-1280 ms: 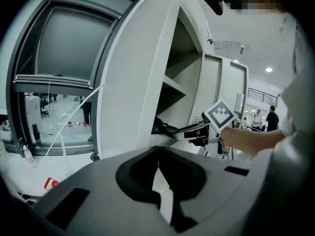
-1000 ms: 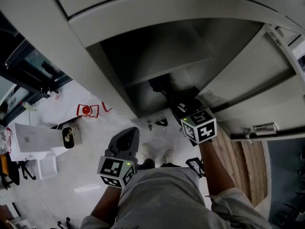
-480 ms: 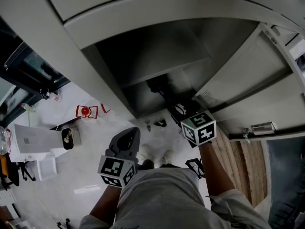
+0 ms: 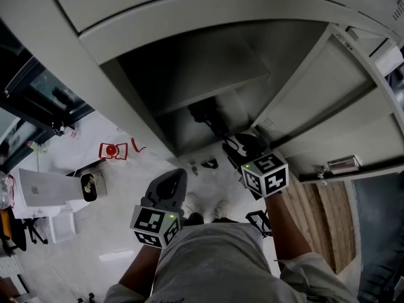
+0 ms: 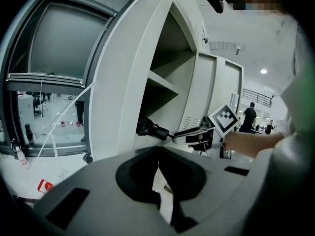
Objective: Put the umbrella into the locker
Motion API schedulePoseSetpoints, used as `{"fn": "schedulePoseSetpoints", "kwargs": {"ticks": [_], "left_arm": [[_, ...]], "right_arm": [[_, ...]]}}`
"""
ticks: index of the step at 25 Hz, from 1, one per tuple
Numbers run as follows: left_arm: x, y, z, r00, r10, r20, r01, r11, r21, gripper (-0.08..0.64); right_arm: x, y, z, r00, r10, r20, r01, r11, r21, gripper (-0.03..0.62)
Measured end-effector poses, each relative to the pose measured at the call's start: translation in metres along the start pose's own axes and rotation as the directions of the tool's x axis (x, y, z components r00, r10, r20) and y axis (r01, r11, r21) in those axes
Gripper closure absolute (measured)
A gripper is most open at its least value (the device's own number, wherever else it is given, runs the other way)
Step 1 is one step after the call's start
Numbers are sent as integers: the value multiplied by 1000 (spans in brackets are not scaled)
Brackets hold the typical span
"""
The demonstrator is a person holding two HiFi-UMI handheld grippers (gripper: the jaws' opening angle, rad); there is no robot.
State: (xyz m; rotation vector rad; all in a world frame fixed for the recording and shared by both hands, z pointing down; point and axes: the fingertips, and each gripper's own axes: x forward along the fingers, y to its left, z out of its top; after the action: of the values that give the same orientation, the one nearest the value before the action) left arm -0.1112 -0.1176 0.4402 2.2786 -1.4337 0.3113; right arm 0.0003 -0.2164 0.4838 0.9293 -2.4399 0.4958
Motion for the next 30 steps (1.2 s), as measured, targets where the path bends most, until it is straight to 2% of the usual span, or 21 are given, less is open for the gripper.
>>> {"fn": "schedulePoseSetpoints", "kwargs": {"ticks": [4,13,22,30], "left_arm": [[2,-6,2,1000,-12,6,12,1000,8,543],[8,-22,11,999,-42,7,42,998,52,543],[18,-36,15,997,-75,-6,75,993,94,543],[18,-49,17,996,-93,-2,93,990,109,543]], "right_arm": [[-10,3,-9,1000,1,-2,-1,1000,0,401],[-37,14,-23,997,-41,58,36,996,87,529],[-68,31,-22,993,-53,109,43,995,86,555],[-90,50,-29,993,-53,110,45,996,73,561]]}}
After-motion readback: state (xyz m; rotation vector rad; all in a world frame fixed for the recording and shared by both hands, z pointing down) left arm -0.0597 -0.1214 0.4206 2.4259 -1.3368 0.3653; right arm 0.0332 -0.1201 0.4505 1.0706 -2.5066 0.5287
